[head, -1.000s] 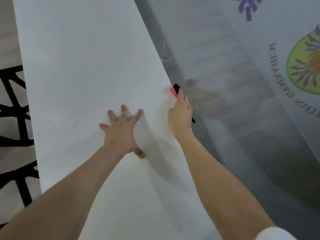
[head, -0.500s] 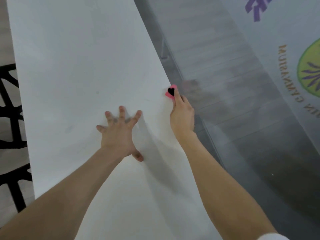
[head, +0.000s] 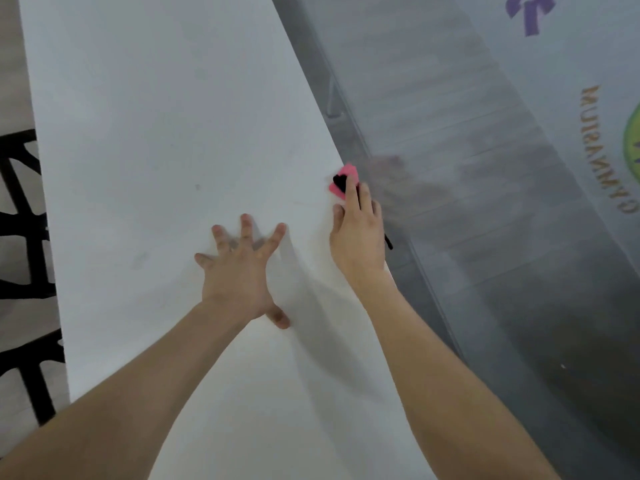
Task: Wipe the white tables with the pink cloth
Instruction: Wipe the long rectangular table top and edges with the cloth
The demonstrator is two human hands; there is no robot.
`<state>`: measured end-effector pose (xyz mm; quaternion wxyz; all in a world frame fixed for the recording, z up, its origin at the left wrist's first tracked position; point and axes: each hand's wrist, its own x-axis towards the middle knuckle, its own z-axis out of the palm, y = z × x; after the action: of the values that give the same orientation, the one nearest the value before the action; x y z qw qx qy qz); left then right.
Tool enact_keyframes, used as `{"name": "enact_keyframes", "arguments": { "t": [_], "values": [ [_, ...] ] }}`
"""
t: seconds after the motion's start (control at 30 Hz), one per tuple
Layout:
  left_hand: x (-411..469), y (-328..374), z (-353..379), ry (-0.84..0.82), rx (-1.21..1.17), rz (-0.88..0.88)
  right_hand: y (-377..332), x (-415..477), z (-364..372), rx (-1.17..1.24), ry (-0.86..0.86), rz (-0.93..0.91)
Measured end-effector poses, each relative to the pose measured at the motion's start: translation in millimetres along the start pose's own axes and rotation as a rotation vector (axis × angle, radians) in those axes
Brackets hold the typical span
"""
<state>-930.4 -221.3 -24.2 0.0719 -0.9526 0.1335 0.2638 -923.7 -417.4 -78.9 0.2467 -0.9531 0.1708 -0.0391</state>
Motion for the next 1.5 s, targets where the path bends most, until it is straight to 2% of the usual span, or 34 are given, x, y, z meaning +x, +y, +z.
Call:
{"name": "enact_keyframes", "arguments": {
  "t": [0.07,0.13,0.33,0.4,0.6,0.7,0.83,0.9,1.13,1.23,1.37,1.5],
  "values": [
    [0.5,-0.5,1.2,0.003,0.007,0.000,15.2,-37.9,-4.4,0.000,0.041,-0.019],
    [1.2,-0.8,1.1,0.006,0.009,0.008,14.0,-27.7,1.9,-0.017,0.079,-0.013],
    [0.8,0.3,-0.4,0.014,-0.023,0.007,-56.3,125.8,23.2,-0.098,-0.050,-0.032],
    [0.4,-1.1,-0.2,0.008,-0.031,0.010,-53.4,119.2,21.9,-0.098,-0.072,-0.024],
    [2.7,-3.7,6.9,0.005,-0.015,0.013,10.4,-11.6,5.3,-0.031,0.052,-0.057],
    [3.1,-3.1,6.3,-0.001,-0.033,0.018,-21.3,35.5,18.7,-0.093,0.065,0.033],
    [2.4,-2.8,5.5,-0.006,-0.070,0.017,-81.9,158.4,33.1,-0.090,-0.032,0.031],
    [2.7,-4.6,6.2,-0.005,-0.076,0.018,-91.7,184.8,38.4,-0.090,-0.060,0.032],
    [2.0,-1.8,4.5,-0.007,-0.065,0.014,-31.2,77.0,30.8,-0.161,0.019,-0.013],
    [1.9,-1.9,3.1,-0.005,-0.068,0.023,-56.8,116.5,34.7,-0.152,0.016,0.040],
    [2.6,-4.4,5.9,0.005,-0.084,0.033,-99.9,194.1,40.9,-0.119,-0.063,0.025],
    [2.1,-2.9,3.3,0.000,-0.086,0.024,-79.0,170.6,40.9,-0.181,-0.051,-0.022]
  ]
}}
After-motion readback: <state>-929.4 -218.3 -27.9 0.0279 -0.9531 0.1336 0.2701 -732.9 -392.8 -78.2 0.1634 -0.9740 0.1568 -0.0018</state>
